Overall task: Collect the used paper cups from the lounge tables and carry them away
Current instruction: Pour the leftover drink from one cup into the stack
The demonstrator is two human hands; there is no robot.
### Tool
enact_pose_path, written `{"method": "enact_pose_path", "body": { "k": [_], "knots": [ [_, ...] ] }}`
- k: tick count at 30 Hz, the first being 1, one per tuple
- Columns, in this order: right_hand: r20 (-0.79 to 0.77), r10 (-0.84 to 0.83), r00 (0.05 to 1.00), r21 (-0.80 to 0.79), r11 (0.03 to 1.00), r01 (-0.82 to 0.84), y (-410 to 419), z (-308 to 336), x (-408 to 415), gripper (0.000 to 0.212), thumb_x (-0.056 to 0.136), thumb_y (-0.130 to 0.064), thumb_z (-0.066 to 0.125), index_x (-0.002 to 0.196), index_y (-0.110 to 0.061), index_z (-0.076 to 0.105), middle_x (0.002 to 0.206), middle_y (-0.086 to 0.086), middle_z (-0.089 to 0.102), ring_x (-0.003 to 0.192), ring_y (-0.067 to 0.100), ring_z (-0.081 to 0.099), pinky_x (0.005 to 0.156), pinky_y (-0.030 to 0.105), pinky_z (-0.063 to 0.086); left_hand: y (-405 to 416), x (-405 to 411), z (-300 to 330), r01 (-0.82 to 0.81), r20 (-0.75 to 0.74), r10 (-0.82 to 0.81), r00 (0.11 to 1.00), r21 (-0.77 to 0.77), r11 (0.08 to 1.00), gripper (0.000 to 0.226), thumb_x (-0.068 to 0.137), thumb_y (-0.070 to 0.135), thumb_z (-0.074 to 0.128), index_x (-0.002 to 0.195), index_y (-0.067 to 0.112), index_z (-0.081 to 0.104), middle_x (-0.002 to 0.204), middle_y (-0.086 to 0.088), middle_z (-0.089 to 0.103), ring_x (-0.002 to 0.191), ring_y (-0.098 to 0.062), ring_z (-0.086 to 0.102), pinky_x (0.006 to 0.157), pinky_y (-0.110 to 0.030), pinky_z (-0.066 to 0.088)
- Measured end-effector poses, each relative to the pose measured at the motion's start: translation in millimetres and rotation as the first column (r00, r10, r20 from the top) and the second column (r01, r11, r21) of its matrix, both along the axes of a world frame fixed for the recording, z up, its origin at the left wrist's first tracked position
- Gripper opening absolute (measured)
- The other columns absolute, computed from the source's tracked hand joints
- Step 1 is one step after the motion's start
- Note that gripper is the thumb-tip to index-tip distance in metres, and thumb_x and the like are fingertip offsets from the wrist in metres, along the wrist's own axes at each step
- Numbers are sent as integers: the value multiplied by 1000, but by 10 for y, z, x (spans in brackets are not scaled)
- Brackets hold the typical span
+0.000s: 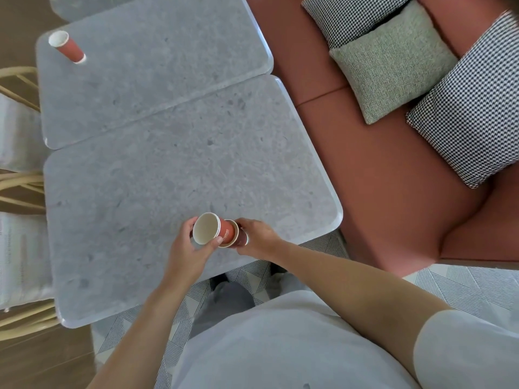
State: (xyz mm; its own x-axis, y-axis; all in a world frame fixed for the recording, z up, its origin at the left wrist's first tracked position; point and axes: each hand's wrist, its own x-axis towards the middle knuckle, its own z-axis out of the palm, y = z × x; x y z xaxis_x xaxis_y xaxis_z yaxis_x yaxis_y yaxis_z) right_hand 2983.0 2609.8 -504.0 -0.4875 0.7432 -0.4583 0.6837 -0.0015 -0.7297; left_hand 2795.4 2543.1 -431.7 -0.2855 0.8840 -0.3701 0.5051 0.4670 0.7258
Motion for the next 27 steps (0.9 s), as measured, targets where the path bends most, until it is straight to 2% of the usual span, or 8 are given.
{"method": "enact_pose_path", "body": {
  "k": [3, 9, 13, 16, 18, 23, 25, 27],
  "knots": [
    [4, 18, 1000, -21, 1000, -18, -2, 25, 6, 61, 80, -20, 79, 138, -24, 60, 116, -2, 74, 104, 20, 69, 88, 32, 56, -18, 3, 16, 18, 14, -18, 1000, 3, 1000, 64, 87, 29, 87, 141, 28, 54, 133, 11, 63, 123, -9, 60, 95, -26, 46],
    [2, 30, 1000, -41, 999, -29, 1, 62, 19, 65, 80, -18, 77, 142, -26, 58, 116, -1, 74, 104, 20, 69, 85, 30, 55, 3, -20, 38, 95, 4, -95, 995, -13, 995, 67, 89, 15, 85, 148, 19, 54, 144, 3, 61, 132, -18, 57, 113, -42, 46],
    [9, 53, 999, -47, 998, -53, -6, 95, 19, 67, 81, -17, 76, 144, -28, 57, 119, -2, 74, 105, 20, 70, 89, 36, 59, 37, -26, 27, 133, -27, -134, 991, -53, 990, 72, 88, 12, 85, 152, 19, 52, 149, 2, 57, 136, -17, 53, 113, -35, 41],
    [25, 60, 998, -50, 997, -59, -1, 106, 6, 67, 81, -18, 74, 144, -31, 57, 120, -2, 73, 106, 22, 69, 91, 39, 60, 59, -23, -16, 152, -28, -155, 987, -84, 985, 73, 87, 10, 86, 152, 18, 52, 148, -1, 59, 135, -19, 55, 114, -39, 43],
    [41, 70, 997, -52, 996, -68, 4, 109, -2, 65, 82, -19, 72, 144, -32, 56, 121, -2, 72, 108, 23, 68, 92, 41, 59, 76, -17, -46, 150, -17, -152, 988, -98, 984, 71, 86, 11, 87, 149, 18, 54, 143, 0, 61, 131, -19, 57, 109, -37, 46],
    [58, 58, 997, -75, 996, -54, -8, 45, 45, 63, 85, -20, 71, 145, -29, 55, 129, 6, 64, 118, 28, 61, 97, 36, 51, 72, 56, -117, 58, -14, -60, 998, -92, 994, 58, 84, 16, 89, 134, 24, 61, 122, 10, 65, 112, -13, 61, 83, -13, 41],
    [57, 40, 998, -74, 997, -35, -27, 18, 61, 62, 86, -18, 71, 145, -27, 54, 130, 7, 63, 120, 29, 61, 98, 35, 49, 61, 80, -144, 11, -8, -11, 1000, -94, 995, 53, 85, 18, 88, 130, 26, 61, 117, 11, 66, 108, -13, 62, 78, -11, 40],
    [52, 38, 998, -63, 997, -34, -46, 8, 61, 65, 85, -17, 73, 147, -24, 53, 134, 7, 63, 123, 28, 60, 102, 37, 49, 52, 98, -164, -24, -3, 23, 1000, -102, 995, 52, 87, 20, 87, 132, 20, 63, 117, 6, 67, 107, -14, 63, 77, -13, 41]
  ]
}}
